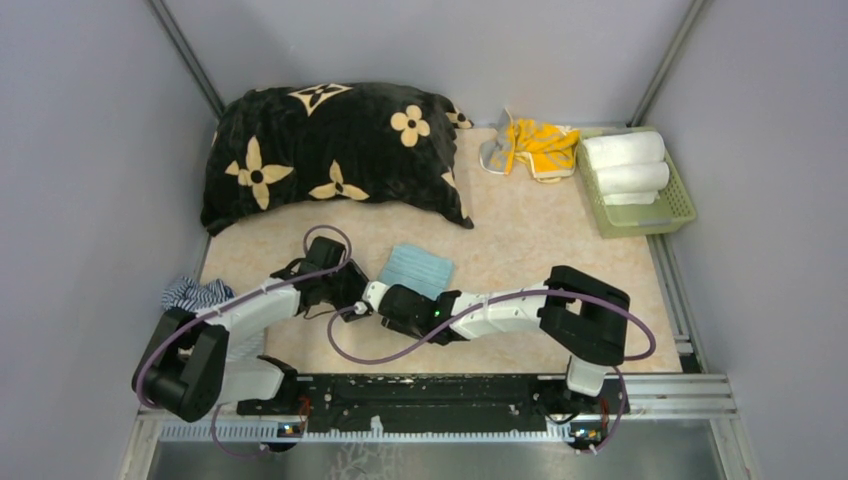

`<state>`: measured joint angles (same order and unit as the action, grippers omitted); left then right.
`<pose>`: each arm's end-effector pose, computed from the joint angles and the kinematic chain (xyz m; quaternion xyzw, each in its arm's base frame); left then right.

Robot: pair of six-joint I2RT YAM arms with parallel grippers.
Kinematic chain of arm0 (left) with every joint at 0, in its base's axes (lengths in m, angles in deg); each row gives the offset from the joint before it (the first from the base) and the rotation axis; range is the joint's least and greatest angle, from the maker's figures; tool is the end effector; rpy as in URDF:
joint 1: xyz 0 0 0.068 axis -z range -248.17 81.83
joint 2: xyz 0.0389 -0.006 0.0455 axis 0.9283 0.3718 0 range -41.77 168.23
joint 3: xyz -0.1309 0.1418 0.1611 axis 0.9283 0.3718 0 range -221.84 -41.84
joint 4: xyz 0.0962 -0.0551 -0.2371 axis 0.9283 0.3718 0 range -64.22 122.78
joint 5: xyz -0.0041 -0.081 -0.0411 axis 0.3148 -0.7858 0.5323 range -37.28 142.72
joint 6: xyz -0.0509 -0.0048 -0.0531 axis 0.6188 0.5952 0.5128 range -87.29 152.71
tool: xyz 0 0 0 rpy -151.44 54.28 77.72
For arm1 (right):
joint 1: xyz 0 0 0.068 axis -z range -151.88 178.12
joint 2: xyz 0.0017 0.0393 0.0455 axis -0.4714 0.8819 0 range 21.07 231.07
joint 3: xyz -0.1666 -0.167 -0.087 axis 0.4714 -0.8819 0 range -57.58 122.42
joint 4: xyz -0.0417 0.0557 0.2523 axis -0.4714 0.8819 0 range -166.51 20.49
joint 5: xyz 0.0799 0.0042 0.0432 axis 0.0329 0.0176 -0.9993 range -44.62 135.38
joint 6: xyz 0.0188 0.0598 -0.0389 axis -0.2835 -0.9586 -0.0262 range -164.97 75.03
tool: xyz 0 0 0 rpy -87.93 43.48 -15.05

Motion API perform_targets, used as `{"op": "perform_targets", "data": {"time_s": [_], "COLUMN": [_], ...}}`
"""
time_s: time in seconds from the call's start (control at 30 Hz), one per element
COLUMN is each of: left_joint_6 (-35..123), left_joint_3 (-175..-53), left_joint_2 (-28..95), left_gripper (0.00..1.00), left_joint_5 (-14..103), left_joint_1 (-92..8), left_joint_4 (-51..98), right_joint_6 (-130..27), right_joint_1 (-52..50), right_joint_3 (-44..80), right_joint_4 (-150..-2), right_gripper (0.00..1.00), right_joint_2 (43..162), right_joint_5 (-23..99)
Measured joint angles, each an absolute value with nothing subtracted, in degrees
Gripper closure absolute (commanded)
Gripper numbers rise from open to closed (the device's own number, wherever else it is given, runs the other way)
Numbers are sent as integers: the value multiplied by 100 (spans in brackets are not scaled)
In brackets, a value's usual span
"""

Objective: Roll the towels
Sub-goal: Roll the towel at the center of the board.

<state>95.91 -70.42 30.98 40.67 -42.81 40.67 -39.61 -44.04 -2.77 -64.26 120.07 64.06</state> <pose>0.2069 -0.1124 0.1014 -0.2843 0.9158 -0.2576 0.1192 0.1256 0.3258 0.1140 -0.5550 0.7659 0.0271 0.3233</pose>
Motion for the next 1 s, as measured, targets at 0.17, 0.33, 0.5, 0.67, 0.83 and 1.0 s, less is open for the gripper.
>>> {"op": "perform_targets", "data": {"time_s": [0.17, 0.33, 0.5, 0.67, 0.83, 1.0], "left_joint_6": [9497, 9226, 9075, 9071, 9189, 9340], "left_joint_3": [-7195, -7418, -7453, -7429, -7044, -6579], "left_joint_2": [3187, 3106, 2499, 1880, 1461, 1452], "left_gripper": [34, 28, 26, 25, 25, 25], "left_joint_5": [4130, 4497, 4849, 4932, 4751, 4449], "left_joint_1": [-4281, -4281, -4296, -4320, -4322, -4322], "left_joint_4": [4161, 4544, 4876, 5025, 4907, 4588], "right_joint_6": [-3854, -4029, -4426, -4944, -5604, -6179], "right_joint_1": [-4390, -4047, -3392, -2762, -2146, -1665], "right_joint_3": [-120, 110, 223, 352, 348, 234], "right_joint_4": [-6273, -6142, -6065, -6133, -6474, -6833], "right_gripper": [87, 97, 97, 97, 97, 97], "right_joint_2": [12082, 12091, 12110, 12401, 12783, 13087], "right_joint_5": [6393, 5396, 3927, 2351, 828, -213]}}
